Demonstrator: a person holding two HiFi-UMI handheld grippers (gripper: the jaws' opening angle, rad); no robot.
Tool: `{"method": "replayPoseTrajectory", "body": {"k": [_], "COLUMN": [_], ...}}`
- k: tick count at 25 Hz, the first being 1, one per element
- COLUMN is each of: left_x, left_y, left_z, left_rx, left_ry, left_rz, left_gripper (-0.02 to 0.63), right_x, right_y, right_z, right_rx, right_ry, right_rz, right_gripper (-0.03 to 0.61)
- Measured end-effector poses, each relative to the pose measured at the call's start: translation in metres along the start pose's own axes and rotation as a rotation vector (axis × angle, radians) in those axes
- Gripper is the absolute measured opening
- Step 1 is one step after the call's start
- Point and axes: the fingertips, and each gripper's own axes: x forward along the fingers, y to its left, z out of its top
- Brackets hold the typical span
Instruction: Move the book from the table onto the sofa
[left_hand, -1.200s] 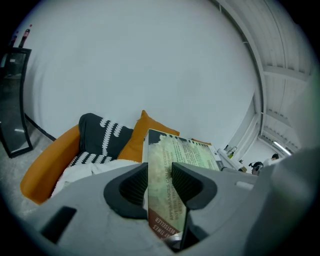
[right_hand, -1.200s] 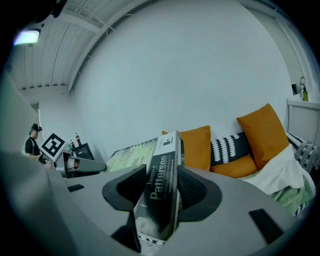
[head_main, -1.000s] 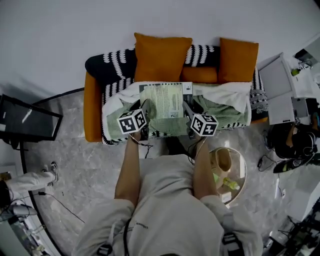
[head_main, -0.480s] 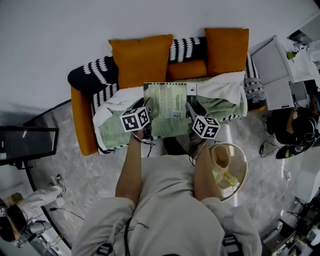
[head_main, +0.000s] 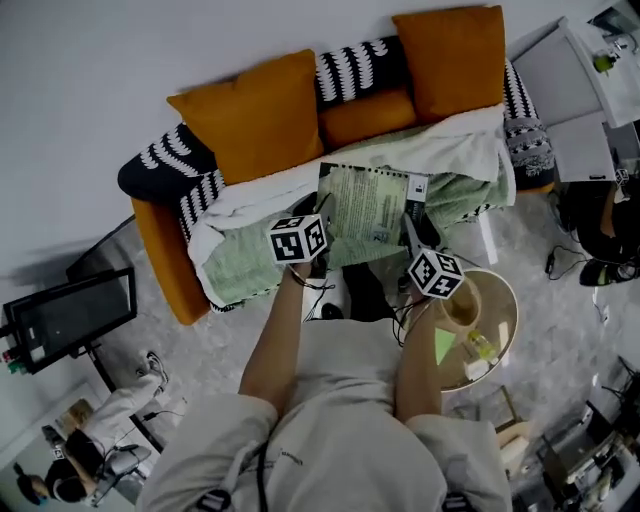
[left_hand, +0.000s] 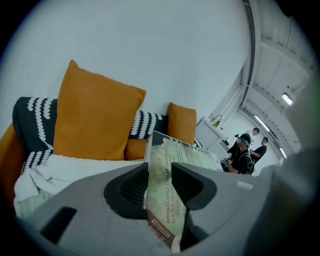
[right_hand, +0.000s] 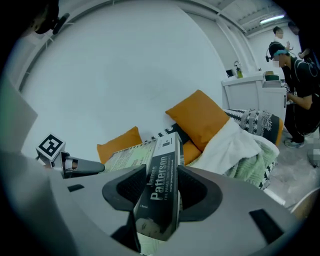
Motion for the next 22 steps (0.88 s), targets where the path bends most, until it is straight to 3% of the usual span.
{"method": "replayPoseTrajectory", "body": {"k": [10, 17, 22], "left_x": [0.072, 0.115, 0.142], "left_y": [-0.018, -0.013, -0.006], "left_z": [0.007, 0.001, -0.019], "left_rx": [0.046, -0.037, -0.013], "left_ry": [0.105, 0.135, 0.169], "left_rz": [-0.003, -0.009, 0.001], "left_gripper": [0.150, 0.150, 0.150], "right_x": [0.033, 0.063, 0.078], "right_y": [-0.056, -0.088, -0.111], "right_z": [0.004, 0.001, -0.018], "right_rx": [0.078, 0.061, 0.069], "right_ry": [0.027, 0.061, 0.080], "right_rz": [-0.039, -0.034, -0.043], "right_gripper": [0.192, 0.192, 0.192]}}
